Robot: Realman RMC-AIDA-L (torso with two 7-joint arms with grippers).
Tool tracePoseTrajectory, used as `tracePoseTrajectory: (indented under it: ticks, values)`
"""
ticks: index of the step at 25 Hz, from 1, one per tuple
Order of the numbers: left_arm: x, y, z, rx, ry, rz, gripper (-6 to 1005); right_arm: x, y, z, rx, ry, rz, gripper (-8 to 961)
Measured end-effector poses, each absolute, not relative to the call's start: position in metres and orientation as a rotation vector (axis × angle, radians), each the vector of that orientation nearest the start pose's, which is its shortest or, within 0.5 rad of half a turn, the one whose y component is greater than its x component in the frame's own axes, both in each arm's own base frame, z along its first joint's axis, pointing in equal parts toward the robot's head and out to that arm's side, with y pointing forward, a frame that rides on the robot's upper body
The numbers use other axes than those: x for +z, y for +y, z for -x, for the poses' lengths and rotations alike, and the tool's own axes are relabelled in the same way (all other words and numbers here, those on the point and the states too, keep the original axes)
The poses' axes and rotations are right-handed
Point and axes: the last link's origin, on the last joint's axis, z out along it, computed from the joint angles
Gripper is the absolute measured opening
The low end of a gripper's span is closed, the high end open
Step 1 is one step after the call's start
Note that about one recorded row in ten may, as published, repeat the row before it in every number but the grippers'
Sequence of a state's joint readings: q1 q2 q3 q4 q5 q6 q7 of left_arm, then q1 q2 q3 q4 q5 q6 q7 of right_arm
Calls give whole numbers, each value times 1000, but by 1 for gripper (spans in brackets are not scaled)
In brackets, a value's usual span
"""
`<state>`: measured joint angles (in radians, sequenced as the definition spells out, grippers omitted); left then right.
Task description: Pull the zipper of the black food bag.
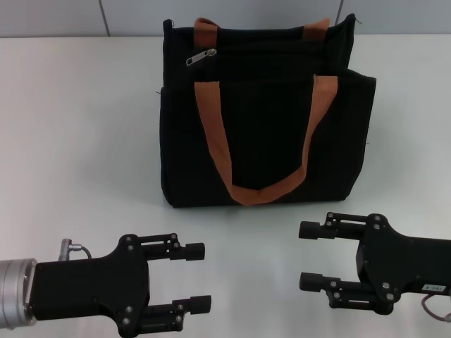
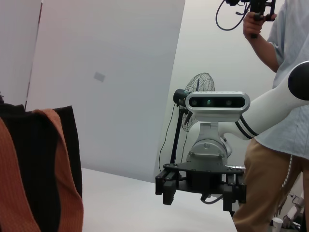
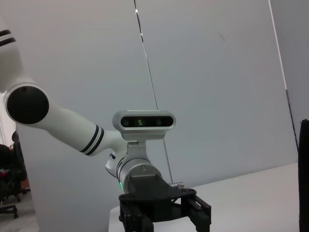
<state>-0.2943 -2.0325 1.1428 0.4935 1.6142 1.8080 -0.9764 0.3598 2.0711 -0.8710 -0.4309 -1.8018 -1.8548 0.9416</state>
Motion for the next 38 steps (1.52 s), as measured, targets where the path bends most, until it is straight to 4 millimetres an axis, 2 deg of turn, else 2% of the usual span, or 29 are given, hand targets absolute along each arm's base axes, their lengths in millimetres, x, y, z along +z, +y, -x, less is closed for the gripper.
tracePoseTrajectory:
  ticks: [14, 15, 16, 17, 19, 20, 21, 23, 24, 25, 27, 28, 30, 33, 35, 38]
  values:
    - [-26, 223, 277, -1099, -332, 2850, 651, -31, 231, -270, 1130, 314, 2846, 663]
    - [-22, 227, 278, -1117, -335, 2774, 650, -31, 232, -270, 1130, 314, 2843, 663]
    - [-22, 227, 278, -1117, -335, 2774, 650, -31, 232, -270, 1130, 314, 2843, 663]
    - [-15, 232, 282, -1149, -347, 2644, 650, -31, 232, -270, 1131, 314, 2842, 662]
    - [-9, 235, 285, -1179, -357, 2543, 650, -31, 232, -270, 1131, 314, 2841, 662]
    - [2, 241, 290, -1241, -372, 2341, 650, -31, 232, -269, 1134, 308, 2838, 662]
    - [2, 241, 290, -1241, -372, 2341, 649, -31, 232, -269, 1134, 308, 2838, 662]
    - [9, 250, 294, -1254, -382, 2185, 649, -32, 232, -269, 1139, 305, 2832, 662]
    - [12, 256, 297, -1240, -393, 2119, 649, -32, 233, -268, 1141, 304, 2832, 661]
    - [14, 275, 303, -1183, -439, 2022, 649, -33, 233, -267, 1143, 299, 2835, 661]
    - [11, 291, 303, -1131, -466, 2019, 648, -33, 234, -267, 1144, 298, 2836, 661]
    - [11, 291, 303, -1131, -466, 2019, 648, -34, 234, -267, 1145, 299, 2836, 661]
    - [4, 309, 295, -1071, -459, 2095, 648, -34, 233, -267, 1148, 307, 2832, 662]
    - [0, 318, 288, -1038, -446, 2155, 647, -34, 233, -268, 1148, 316, 2829, 663]
    - [-7, 328, 276, -990, -406, 2267, 647, -36, 232, -269, 1144, 334, 2824, 663]
    - [-11, 331, 268, -962, -356, 2333, 646, -37, 231, -270, 1145, 343, 2822, 663]
